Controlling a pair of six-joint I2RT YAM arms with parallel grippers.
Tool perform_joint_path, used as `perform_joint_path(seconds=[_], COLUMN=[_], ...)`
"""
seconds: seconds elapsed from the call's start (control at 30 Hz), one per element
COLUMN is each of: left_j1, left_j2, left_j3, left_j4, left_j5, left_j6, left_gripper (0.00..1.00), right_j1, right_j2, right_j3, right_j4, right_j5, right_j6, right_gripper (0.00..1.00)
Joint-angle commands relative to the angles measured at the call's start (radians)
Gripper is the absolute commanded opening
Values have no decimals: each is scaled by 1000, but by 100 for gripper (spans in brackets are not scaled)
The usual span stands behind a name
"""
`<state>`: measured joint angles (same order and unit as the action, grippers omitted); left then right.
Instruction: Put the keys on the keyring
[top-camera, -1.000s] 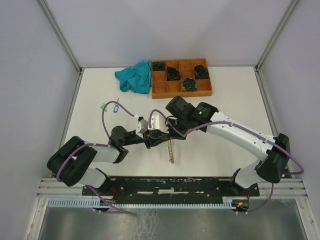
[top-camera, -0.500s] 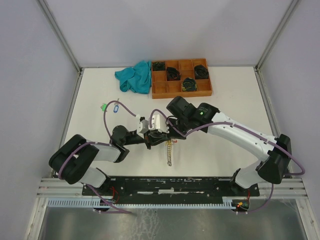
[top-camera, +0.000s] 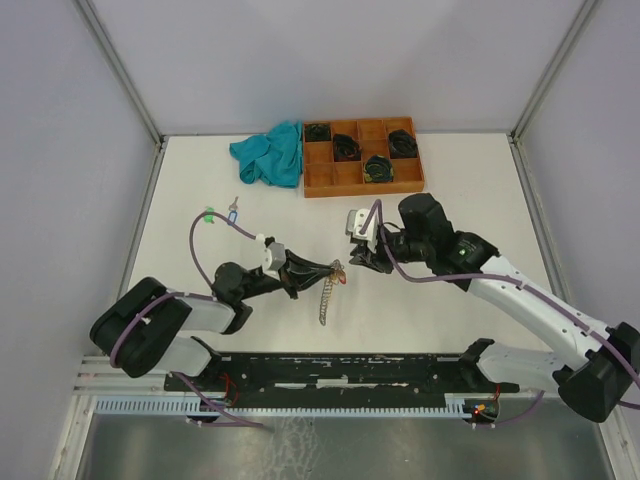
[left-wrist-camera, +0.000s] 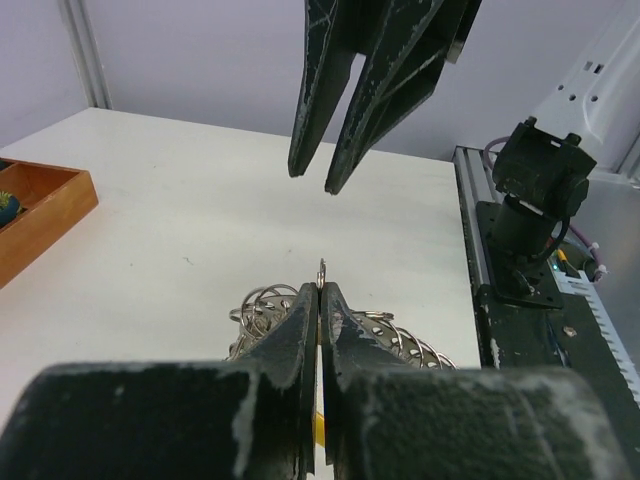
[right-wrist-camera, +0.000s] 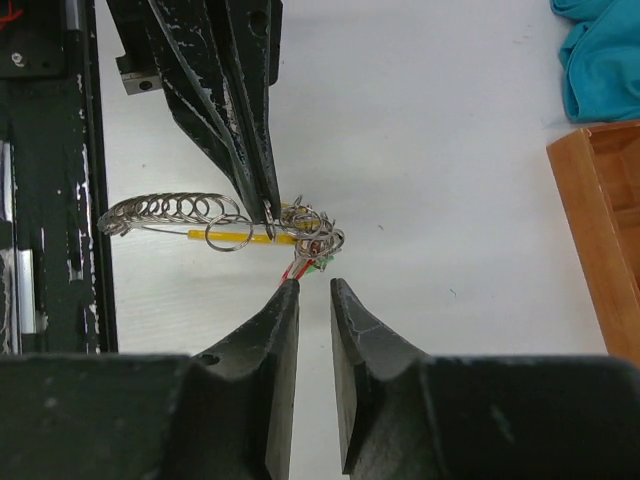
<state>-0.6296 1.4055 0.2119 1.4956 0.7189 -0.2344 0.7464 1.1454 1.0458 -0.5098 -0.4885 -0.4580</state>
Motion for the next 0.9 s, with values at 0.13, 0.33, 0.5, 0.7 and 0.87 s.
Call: perform_joint_path(seconds=[0.13, 0.33, 0.5, 0.7, 0.87], left_j1=[1, 0, -1, -2, -2], left_j2=[-43, -59, -70, -75, -77], left_j3=[-6, 1, 4, 10, 11], left_j4=[232, 232, 233, 233, 233], left_j5=[-78, -71, -66, -47, -42], left_j6=[-86, -94, -95, -100, -100], left_gripper=[3, 3, 3, 3, 3], right_j1=[-51, -54, -56, -61, -63], right_j2=[-48, -18, 2, 15, 39], right_j3=[-192, -220, -222, -229, -227], right_j4=[461, 511, 521, 527, 529], right_j5=[-204, -250, -277, -255, -270], right_j6=[184, 200, 203, 202, 205], right_gripper=[27, 27, 27, 27, 24])
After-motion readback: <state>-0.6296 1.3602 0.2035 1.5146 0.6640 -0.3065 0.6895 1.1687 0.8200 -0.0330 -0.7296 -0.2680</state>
